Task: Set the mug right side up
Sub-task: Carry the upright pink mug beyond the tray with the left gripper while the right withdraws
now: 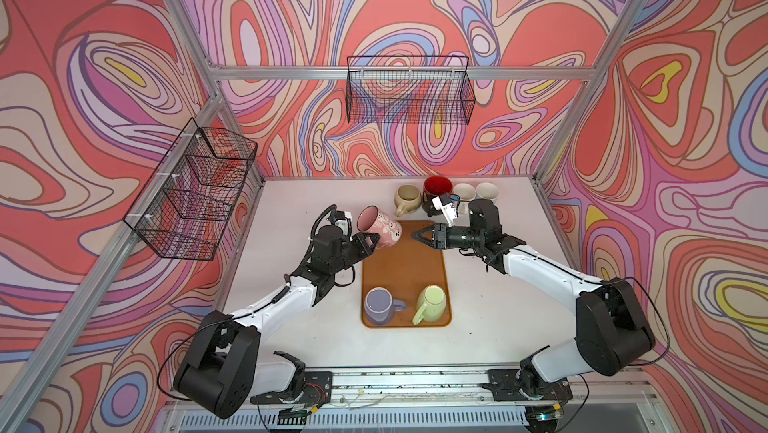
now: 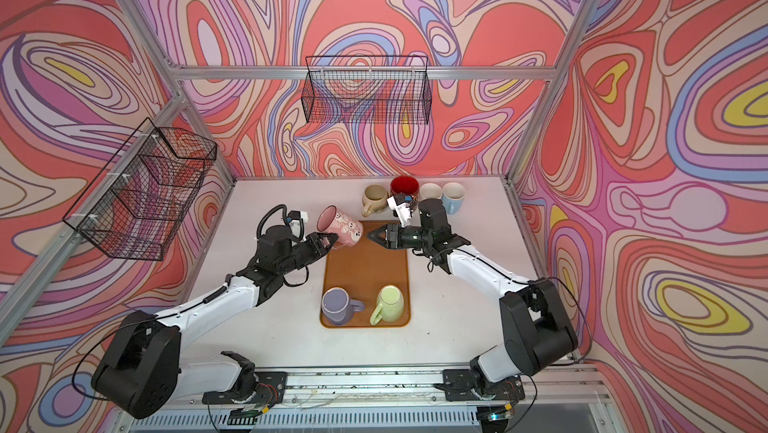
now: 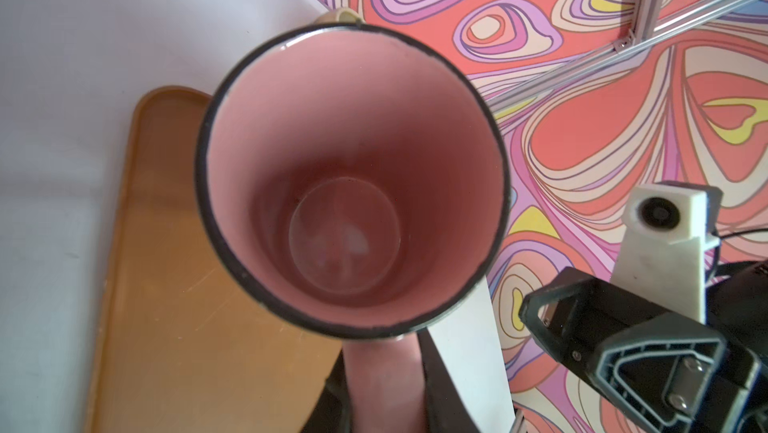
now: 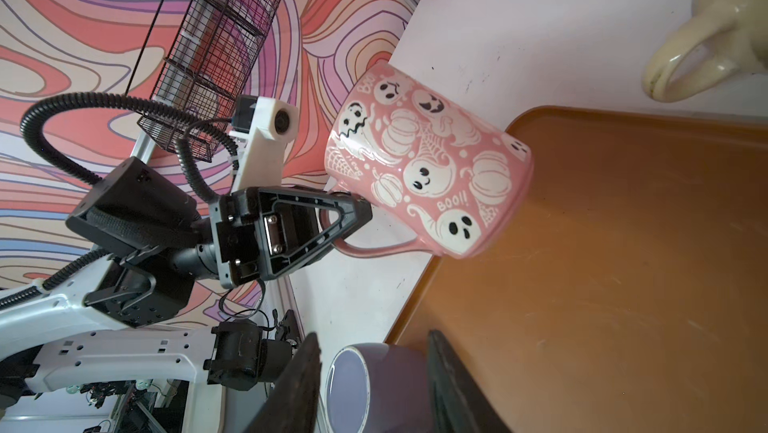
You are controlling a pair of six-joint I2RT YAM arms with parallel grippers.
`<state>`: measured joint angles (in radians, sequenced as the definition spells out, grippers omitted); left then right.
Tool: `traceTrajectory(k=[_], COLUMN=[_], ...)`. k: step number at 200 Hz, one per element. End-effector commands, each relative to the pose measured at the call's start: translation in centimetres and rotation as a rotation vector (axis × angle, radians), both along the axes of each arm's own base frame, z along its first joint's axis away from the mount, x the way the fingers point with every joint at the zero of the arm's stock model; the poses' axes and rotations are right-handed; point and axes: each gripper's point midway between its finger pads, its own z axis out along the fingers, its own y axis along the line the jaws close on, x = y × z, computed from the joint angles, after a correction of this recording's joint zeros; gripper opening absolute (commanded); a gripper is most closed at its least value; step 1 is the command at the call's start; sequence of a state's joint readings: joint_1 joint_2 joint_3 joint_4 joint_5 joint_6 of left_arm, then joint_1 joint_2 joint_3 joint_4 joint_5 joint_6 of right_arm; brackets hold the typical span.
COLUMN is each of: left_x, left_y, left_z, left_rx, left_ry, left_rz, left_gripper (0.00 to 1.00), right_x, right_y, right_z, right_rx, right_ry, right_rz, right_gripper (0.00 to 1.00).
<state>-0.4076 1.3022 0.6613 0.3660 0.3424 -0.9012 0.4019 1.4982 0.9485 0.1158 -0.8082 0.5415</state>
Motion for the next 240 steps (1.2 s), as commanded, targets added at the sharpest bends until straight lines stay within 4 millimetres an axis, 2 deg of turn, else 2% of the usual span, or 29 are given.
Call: traceTrajectory(k=[1, 41, 90, 179, 240], left_x=[1.7, 3.7, 7.2, 13.6, 17.6], left_y=[0.2, 1.4, 1.8, 1.7, 0.6], left_z=[7.2, 8.1, 8.2, 5.4, 3.9], left_rx=[0.009, 0.183, 0.322, 0.442, 0.510], left_ry=[-0.212, -0.247, -0.282, -0.322, -0.346], left_rz=[0.008, 0.038, 0.029, 0.006, -0.034], left_gripper=[0.00, 0.00, 0.00, 0.00, 0.00], right_x=[-0.3, -0.6, -1.1, -1.3, -0.8], right_y=[-0.1, -0.3, -0.6, -0.6, -0.4], right_z=[0.2, 0.5, 1.0, 0.3, -0.5], right_rx=[-0.005, -0.004, -0.005, -0.014, -0.024], right_ry=[-0.039, -0.063, -0.097, -0.092, -0.072], right_rz=[0.003, 0.003, -0.002, 0.008, 0.013], right_gripper=[0.43, 0.43, 0.43, 0.44, 0.44])
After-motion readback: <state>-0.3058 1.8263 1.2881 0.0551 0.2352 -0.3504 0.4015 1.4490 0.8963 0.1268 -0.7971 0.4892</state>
